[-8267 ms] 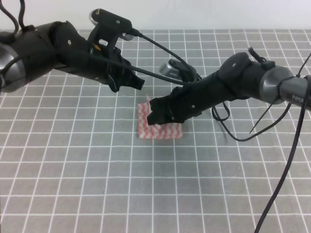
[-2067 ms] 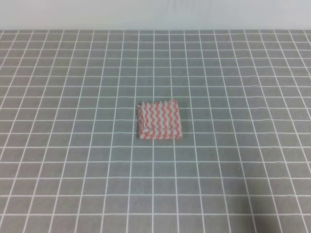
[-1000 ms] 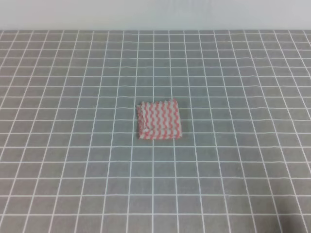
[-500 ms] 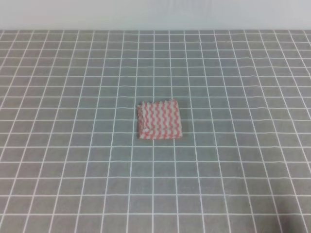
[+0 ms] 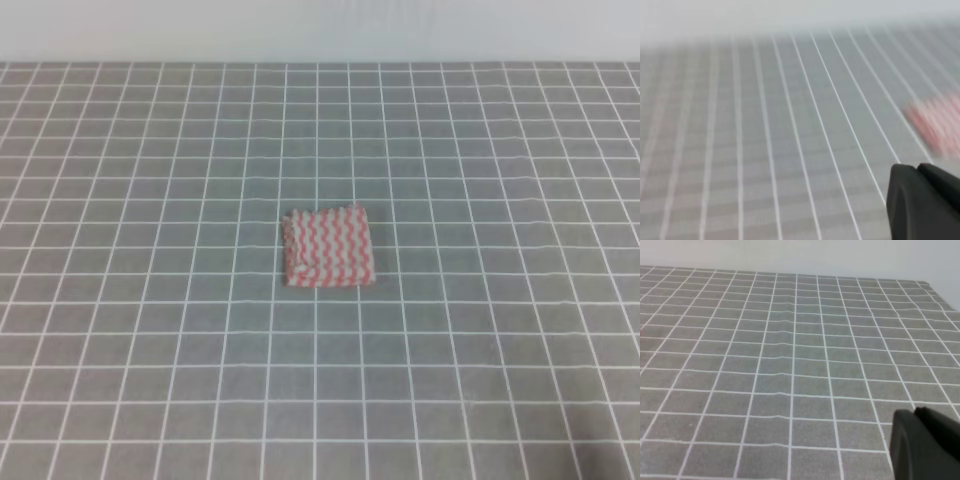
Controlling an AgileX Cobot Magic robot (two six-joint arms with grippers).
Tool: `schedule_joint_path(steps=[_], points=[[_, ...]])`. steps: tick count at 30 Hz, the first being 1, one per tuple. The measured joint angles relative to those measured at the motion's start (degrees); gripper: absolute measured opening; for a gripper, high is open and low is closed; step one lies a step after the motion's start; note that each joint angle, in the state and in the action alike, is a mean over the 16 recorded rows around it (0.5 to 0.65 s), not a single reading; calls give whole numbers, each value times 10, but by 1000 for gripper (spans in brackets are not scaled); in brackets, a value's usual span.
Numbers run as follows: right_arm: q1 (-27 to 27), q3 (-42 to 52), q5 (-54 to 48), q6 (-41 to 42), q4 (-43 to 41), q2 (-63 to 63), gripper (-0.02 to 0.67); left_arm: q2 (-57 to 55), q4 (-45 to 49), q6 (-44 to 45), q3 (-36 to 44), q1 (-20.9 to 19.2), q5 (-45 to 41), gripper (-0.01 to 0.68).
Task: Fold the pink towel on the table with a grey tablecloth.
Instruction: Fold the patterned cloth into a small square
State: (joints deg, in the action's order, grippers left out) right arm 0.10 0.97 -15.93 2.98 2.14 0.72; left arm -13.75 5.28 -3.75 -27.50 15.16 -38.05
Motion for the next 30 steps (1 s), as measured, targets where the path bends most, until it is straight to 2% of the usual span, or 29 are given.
schedule_joint_path(steps=[6, 10, 19, 30], points=[[0, -2, -1, 0, 0, -1, -17, 76, -9, 0, 121, -64, 165, -2], [0, 0, 0, 0, 0, 0, -16, 111, -27, 0, 189, -91, 231, -2], [0, -1, -1, -1, 1, 1, -17, 145, -82, 8, 270, -102, 222, -2], [0, -4, -3, -1, 2, 0, -17, 149, -113, 33, 282, -102, 179, -2]])
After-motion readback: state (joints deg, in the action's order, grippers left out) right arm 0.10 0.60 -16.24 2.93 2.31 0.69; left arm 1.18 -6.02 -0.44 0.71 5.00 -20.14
